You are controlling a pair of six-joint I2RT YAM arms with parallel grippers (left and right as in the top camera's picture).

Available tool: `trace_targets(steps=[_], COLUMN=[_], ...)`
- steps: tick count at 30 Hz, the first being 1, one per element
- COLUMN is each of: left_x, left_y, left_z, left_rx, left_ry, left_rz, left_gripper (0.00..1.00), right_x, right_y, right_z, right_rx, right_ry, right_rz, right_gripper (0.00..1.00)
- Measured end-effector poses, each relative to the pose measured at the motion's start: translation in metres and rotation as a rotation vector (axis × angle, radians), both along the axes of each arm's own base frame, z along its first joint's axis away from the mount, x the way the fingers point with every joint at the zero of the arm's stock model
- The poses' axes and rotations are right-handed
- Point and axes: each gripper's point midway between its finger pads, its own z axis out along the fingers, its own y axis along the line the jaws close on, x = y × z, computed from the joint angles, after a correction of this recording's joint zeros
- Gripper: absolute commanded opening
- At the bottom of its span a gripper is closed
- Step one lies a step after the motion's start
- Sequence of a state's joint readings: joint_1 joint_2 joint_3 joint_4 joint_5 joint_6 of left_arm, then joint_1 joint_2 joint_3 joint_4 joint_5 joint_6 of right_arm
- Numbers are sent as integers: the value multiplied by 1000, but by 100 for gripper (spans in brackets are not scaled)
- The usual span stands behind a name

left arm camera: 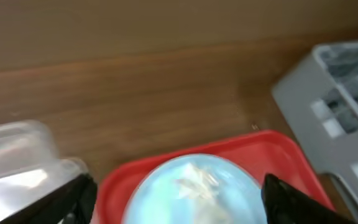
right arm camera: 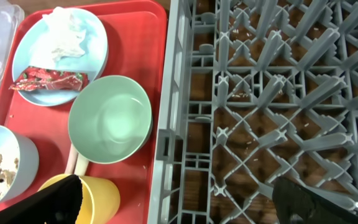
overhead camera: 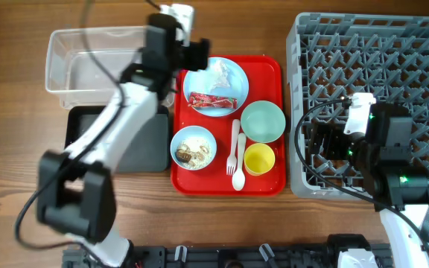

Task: Sort waste into correct bins and load items into the dishwasher rack
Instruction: 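Drop the tissue into the clear plastic bin with the left gripper, then grasp the red strawberry cake wrapper on the plate with the left gripper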

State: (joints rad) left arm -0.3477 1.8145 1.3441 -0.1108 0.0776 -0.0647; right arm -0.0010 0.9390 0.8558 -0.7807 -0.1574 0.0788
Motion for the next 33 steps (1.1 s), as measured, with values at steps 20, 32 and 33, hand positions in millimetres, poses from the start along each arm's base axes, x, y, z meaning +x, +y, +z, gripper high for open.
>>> trace_targets(steps=[20,32,33], left_x=[-19,-10,-10], left_y=[-44,135,146], left_z=[-156,-15,-16], left_rx=[103,99,94], left_ry=[262,173,179], left_rz=[-91,309,337], left_gripper=[4,40,49], right_x=[0,0,0], right_y=[0,0,0], right_z=[0,0,0], right_rx=[0,0,0], right_ry=[1,1,1], right_rz=[0,0,0], right_gripper=[100,100,100])
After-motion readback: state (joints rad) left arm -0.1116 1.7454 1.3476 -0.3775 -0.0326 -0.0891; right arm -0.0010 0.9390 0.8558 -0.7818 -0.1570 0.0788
